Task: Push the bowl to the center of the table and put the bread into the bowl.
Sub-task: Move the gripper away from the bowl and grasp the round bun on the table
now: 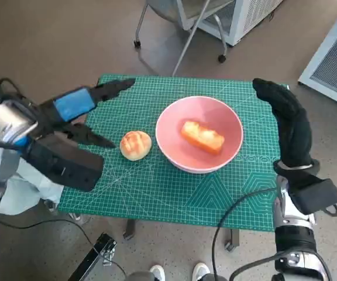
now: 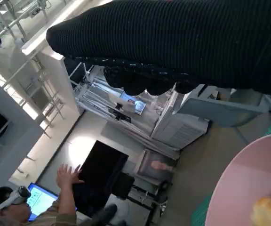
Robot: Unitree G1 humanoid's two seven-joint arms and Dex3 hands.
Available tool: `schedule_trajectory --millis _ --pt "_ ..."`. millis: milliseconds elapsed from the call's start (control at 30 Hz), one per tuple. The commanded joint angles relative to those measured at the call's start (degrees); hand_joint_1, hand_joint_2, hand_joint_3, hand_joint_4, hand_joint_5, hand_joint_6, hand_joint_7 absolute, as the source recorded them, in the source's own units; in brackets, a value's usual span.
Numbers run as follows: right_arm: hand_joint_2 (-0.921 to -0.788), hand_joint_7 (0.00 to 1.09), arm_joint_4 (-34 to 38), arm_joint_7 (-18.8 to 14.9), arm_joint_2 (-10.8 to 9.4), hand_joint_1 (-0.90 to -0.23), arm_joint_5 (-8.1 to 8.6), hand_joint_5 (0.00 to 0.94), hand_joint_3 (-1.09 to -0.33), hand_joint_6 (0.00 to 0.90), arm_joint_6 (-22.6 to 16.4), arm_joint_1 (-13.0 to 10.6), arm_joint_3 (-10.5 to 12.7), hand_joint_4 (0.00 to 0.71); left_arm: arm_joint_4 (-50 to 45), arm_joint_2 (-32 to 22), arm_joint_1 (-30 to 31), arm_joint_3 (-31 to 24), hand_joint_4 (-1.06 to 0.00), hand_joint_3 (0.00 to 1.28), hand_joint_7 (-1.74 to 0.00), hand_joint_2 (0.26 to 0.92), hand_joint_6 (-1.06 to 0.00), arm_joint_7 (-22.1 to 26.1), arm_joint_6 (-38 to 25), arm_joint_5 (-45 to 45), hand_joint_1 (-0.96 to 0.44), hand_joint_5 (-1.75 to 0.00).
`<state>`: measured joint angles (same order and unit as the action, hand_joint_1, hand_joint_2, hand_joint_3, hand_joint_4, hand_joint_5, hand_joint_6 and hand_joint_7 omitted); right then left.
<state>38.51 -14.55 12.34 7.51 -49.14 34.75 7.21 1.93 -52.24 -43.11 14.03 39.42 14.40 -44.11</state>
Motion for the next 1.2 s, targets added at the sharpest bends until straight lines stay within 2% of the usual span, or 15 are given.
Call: schedule_trajectory --millis 33,433,633,967,1200 --pt "-0.921 0.82 0.8 0.0 -0.3 -0.554 -0.82 0.119 -0.745 -0.001 1.0 -0.1 -0.4 0.268 -0.6 -0.4 1.7 0.0 0.0 0.0 -0.01 0.711 -0.08 0.3 -0.8 -0.9 -0.11 0.0" --pt "-0.921 0.85 0.3 0.5 -0.3 -0.561 -1.69 0.119 -0.76 -0.001 1.8 0.1 -0.6 0.263 4.0 2.6 0.7 3.4 0.0 0.0 -0.02 0.715 -0.1 1.2 -2.7 -4.5 -0.13 0.0" --pt "-0.921 0.85 -0.6 0.0 -0.1 -0.564 -1.13 0.12 -0.761 -0.001 2.3 -0.3 -0.6 0.262 8.6 4.7 -0.8 5.7 0.0 0.0 -0.04 0.718 -0.13 0.9 -2.9 -5.9 -0.15 0.0" --pt "-0.921 0.86 -0.9 -0.6 0.6 -0.561 -0.58 0.122 -0.76 -0.001 2.4 -0.7 -0.1 0.26 19.1 8.8 -3.9 10.2 -0.02 0.01 -0.08 0.726 -0.22 -2.8 -1.9 -8.7 -0.15 -0.01" --pt "-0.921 0.85 -0.7 -0.9 1.0 -0.562 -0.19 0.122 -0.753 -0.001 2.1 -1.0 0.1 0.26 25.3 11.4 -6.8 13.7 -0.04 0.01 -0.08 0.728 -0.25 -4.2 -2.0 -11.1 -0.15 -0.01"
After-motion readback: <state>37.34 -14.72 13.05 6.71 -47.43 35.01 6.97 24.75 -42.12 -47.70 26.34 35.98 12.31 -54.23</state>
